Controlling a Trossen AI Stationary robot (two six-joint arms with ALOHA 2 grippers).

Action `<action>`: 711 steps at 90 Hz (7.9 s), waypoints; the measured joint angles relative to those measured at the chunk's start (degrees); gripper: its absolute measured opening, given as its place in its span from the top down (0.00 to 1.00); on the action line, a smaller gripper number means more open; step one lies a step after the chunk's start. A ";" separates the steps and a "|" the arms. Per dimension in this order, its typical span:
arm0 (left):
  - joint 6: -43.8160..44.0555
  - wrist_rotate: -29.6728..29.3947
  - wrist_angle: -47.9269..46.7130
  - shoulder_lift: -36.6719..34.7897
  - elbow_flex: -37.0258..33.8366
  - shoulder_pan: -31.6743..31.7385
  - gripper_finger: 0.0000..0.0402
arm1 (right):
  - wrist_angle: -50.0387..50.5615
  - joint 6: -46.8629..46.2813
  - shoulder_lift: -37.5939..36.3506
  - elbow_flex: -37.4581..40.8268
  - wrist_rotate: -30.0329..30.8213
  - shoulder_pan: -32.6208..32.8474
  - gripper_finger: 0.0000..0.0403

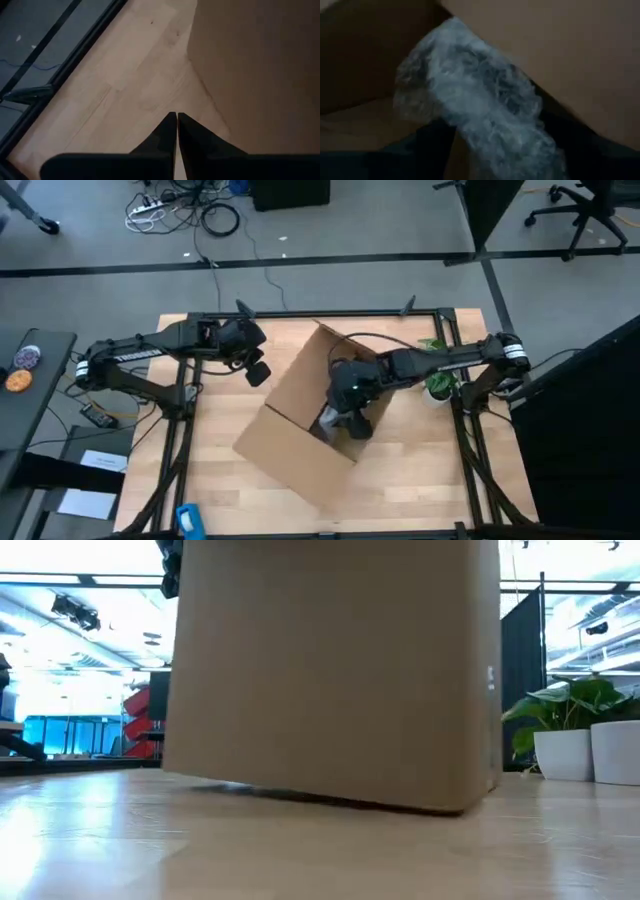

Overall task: Wrap mug
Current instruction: Put the wrapped yellow mug into the box, then return to Home Position

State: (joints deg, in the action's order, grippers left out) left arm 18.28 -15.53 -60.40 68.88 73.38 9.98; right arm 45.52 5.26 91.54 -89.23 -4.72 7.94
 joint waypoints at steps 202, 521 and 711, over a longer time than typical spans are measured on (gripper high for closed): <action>36.65 6.98 37.74 0.48 -23.75 -46.62 1.00 | 17.73 -6.37 -28.37 -3.19 56.29 10.64 0.99; 7.38 -2.98 103.68 -6.27 -72.96 -33.43 1.00 | -59.14 -6.50 -75.97 88.74 -4.52 -7.32 1.00; -7.50 24.72 77.29 -58.12 -72.98 3.15 1.00 | -51.06 -9.18 -87.34 88.65 0.18 -10.42 0.99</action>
State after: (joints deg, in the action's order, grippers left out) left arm 10.79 9.19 16.89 10.76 0.40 13.13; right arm -5.54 -3.92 4.21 -0.58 -4.54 -2.48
